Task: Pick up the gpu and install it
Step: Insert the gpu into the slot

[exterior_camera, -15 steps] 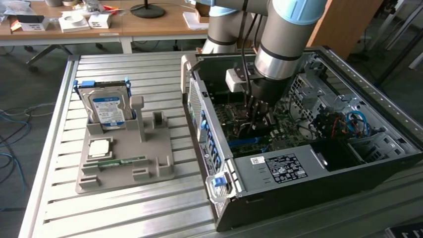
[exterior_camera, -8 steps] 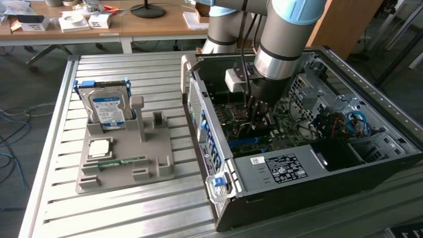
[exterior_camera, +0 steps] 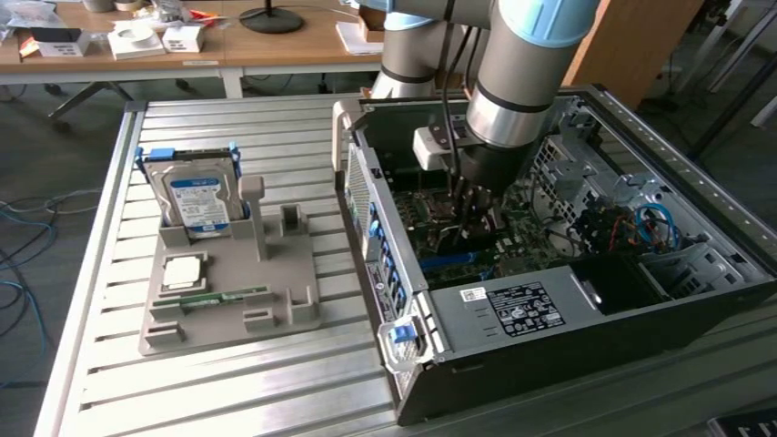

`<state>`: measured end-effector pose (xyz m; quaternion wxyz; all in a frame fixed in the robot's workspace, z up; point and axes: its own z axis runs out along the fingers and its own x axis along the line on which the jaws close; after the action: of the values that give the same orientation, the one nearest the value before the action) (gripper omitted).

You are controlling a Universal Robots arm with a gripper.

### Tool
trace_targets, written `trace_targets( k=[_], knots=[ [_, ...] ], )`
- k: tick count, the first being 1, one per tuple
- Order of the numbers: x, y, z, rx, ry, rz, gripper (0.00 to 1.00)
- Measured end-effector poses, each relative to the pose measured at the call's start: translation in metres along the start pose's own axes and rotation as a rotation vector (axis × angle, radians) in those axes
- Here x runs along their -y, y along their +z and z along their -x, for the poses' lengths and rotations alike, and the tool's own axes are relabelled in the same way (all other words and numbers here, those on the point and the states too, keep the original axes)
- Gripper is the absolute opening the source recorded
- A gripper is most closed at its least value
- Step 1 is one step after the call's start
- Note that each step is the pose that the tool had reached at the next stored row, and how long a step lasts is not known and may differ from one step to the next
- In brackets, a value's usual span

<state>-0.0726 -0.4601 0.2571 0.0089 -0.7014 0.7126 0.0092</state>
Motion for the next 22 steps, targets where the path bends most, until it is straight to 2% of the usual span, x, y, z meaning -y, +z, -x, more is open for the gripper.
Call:
trace_targets(
  k=[22],
  knots=[
    [0.0010,0.0009,0.0000,0.0000,0.000,0.0001,0.26]
  ],
)
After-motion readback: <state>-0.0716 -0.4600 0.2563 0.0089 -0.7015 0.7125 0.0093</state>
